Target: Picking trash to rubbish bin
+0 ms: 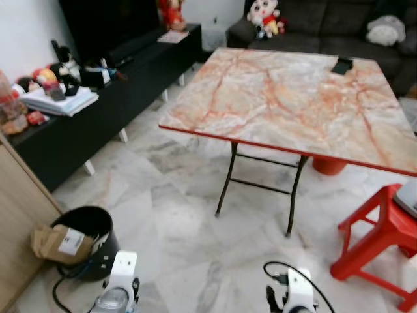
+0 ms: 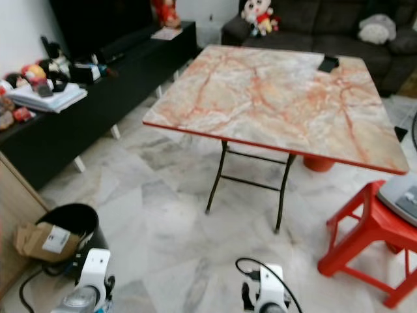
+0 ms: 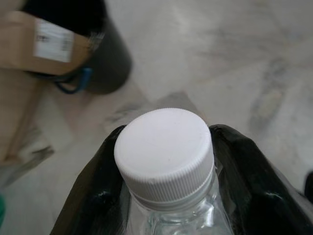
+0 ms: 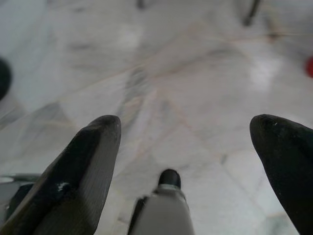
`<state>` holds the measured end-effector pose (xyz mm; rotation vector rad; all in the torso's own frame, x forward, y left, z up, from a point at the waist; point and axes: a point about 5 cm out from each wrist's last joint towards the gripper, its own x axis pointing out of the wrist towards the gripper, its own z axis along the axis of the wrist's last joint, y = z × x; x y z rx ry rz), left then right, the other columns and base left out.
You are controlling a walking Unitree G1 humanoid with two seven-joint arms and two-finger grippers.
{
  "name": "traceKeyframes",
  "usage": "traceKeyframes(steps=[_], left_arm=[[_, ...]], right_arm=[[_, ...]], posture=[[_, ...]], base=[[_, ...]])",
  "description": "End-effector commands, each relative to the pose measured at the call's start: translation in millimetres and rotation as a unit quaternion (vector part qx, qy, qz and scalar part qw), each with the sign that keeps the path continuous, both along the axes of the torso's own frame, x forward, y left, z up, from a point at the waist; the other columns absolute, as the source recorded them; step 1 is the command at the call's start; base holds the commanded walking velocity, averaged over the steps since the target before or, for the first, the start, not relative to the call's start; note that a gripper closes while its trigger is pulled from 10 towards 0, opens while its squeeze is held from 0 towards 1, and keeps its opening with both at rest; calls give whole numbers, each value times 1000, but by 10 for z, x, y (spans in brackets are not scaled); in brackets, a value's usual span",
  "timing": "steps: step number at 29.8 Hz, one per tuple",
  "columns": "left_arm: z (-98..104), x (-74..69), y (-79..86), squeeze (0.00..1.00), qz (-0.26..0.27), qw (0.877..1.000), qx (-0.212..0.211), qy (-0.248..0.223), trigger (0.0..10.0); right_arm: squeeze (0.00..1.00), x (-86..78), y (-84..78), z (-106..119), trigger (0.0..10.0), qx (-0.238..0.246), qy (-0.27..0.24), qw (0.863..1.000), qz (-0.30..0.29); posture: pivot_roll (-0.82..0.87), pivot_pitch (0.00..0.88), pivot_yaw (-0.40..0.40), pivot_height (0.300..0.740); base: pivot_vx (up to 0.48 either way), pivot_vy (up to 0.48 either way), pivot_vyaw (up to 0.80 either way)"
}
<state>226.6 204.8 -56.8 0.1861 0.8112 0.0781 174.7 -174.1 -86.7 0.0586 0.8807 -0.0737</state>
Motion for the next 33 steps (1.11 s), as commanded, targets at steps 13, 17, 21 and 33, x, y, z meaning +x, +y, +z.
traceKeyframes(steps=[13,17,21,33], left_arm=[[1,-12,42,0,9,1000,1,-1,10000],[3,-13,57,0,16,1000,1,-2,10000],[8,-10,69,0,20,1000,1,-4,10000],[16,0,76,0,29,1000,-3,-8,10000]], right_arm=[[0,37,-40,22,10000,-8,-6,1000,1],[0,58,-15,30,10000,-3,-11,1000,2],[0,58,2,29,10000,-3,-10,1000,5],[0,46,-18,24,10000,8,-10,1000,-9]], posture=[[-71,0,42,740],[-69,0,40,740],[-62,0,36,740],[-61,0,32,740]], base=[[0,0,769],[0,0,769],[0,0,769],[0,0,377]])
